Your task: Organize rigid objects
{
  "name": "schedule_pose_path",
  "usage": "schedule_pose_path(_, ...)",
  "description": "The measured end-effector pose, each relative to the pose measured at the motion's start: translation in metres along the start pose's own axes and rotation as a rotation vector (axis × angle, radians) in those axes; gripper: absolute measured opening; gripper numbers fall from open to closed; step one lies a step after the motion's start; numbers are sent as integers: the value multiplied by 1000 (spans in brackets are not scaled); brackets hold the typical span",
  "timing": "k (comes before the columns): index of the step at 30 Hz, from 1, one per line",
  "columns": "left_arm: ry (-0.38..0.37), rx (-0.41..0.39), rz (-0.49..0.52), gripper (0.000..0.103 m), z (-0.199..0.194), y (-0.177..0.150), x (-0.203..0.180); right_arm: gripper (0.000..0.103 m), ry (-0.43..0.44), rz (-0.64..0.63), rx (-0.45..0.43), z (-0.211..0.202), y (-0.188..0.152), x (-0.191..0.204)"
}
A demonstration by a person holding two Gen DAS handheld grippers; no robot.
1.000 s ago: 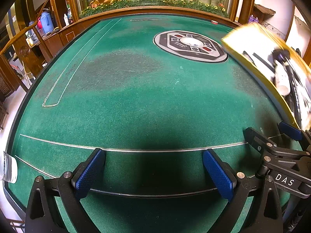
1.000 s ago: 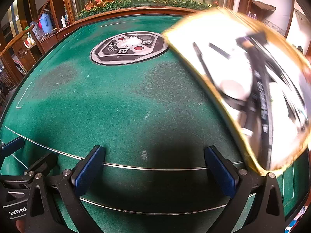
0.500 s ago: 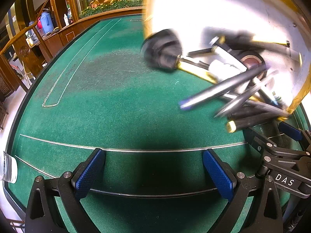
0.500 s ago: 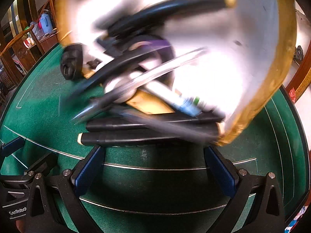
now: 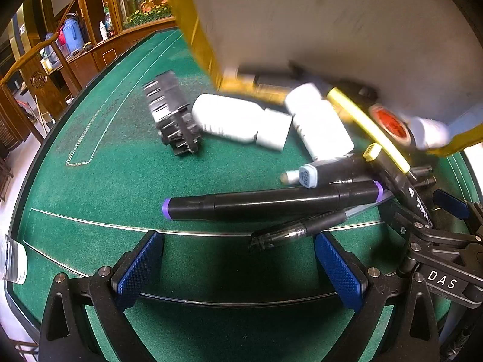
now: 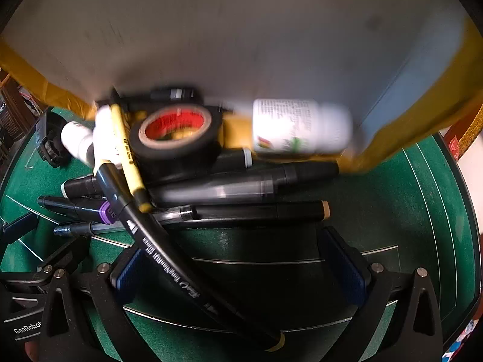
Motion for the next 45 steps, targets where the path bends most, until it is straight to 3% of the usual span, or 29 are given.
schedule_pose_path(45, 1, -3, -3, 102, 0, -1, 1, 103, 1, 2, 1, 0, -2, 1)
Point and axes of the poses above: each gripper's, at about its wrist camera, not at the fingertips, and z roughly the way its jaws point, x to its left, y to its top, the point moved 10 cm from there along z, roughly the way its jaws point, and after that the axes turned 12 degrees about z, right-handed, at the moved point
